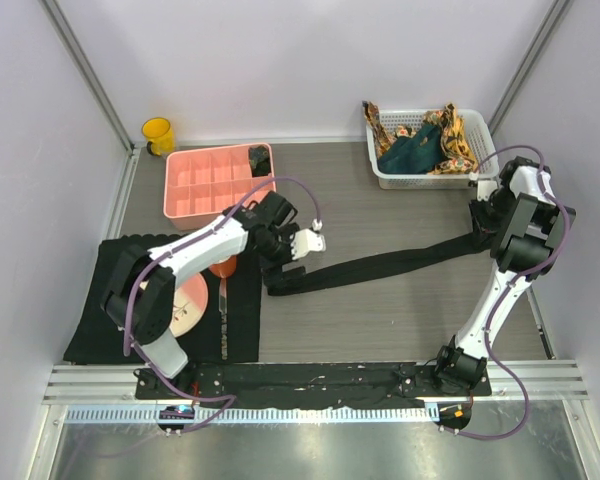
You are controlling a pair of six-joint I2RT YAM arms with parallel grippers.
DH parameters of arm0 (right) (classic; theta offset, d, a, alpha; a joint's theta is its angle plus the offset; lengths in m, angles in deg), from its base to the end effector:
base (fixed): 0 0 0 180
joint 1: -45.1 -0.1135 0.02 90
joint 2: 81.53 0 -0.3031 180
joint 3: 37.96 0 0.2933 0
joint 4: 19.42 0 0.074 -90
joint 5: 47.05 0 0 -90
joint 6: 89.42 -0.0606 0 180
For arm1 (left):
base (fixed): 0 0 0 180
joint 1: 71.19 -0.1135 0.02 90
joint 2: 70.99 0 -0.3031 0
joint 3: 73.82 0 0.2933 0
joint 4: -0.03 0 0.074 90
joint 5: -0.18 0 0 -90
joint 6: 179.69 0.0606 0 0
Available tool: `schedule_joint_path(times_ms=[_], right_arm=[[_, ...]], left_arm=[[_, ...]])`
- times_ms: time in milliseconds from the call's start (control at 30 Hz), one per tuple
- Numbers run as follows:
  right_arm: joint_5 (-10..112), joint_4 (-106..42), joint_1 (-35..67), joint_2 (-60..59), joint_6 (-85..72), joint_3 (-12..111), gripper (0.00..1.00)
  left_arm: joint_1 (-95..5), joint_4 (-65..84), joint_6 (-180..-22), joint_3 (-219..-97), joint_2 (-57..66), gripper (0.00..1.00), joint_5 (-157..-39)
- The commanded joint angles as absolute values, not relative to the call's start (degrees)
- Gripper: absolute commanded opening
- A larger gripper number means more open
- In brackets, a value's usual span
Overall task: Roll the ties
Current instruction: Flatten out the tie at the center of the board.
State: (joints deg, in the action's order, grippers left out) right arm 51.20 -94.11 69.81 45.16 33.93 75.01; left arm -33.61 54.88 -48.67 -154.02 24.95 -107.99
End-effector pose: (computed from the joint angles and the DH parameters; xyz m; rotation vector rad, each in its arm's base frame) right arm 0.4485 -0.1968 0.1531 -0.2322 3.0339 0.1714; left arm 0.2876 -0.2451 0.2113 1.8091 2.0909 -0.4276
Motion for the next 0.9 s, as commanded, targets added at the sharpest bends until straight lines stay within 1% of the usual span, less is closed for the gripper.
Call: schedule_joint_path(times_ms=[0,67,100,167,200,233,333,400,500,633,733,767,833,867], right_arm=[[51.91,-95.03,69.62,41.35,35.39,78.17,0.32],[53.22,-95.2,69.62,40.03,35.56,78.61,0.35],[53.93,-95.2,69.62,39.59,35.65,78.7,0.37],[55.94,-95.73,69.53,39.06,35.83,79.05,0.44],[56.22,-95.9,69.36,38.97,35.65,79.48,0.46],[56.57,-96.25,69.27,39.06,35.48,79.75,0.48],[58.41,-97.14,68.92,40.2,35.48,80.89,0.47],[59.47,-96.96,68.65,40.9,35.56,80.89,0.44],[60.78,-96.44,68.12,42.31,35.56,81.16,0.4],[61.05,-94.94,67.6,43.45,35.04,80.55,0.38],[60.7,-93.54,67.6,43.63,35.12,78.61,0.36],[60.27,-93.1,67.6,43.63,35.3,77.22,0.36],[59.04,-92.04,67.6,43.54,35.39,75.54,0.34],[58.77,-91.78,67.6,43.28,35.56,73.53,0.34]], left_arm=[[-32.52,54.55,-57.59,-161.55,27.18,0.9,-108.99],[-30.5,52.1,-61.45,-162.78,28.41,0.9,-107.76],[-29.28,51.3,-62.17,-163.22,29.98,0.91,-105.31],[-26.37,49.11,-64.62,-164.89,31.92,0.93,-104.15],[-25.49,48.66,-65.6,-165.85,34.11,1.0,-102.75],[-24.18,48.13,-66.48,-167.86,35.52,1.0,-102.39],[-22.5,47.69,-70.26,-172.96,41.06,1.0,-101.16],[-21.36,47.52,-71.76,-175.86,44.39,1.0,-100.2],[-19.78,47.34,-71.67,-178.33,47.3,1.0,-97.82],[-18.28,47.34,-70.71,-179.31,49.94,0.98,-95.62],[-18.02,49.26,-69.04,-179.13,51.26,0.83,-96.06],[-18.02,50.05,-68.6,-179.05,51.44,0.72,-96.32],[-18.1,51.46,-65.97,-177.47,51.09,0.61,-96.58],[-18.1,51.38,-65.09,-176.42,49.96,0.52,-96.76]])
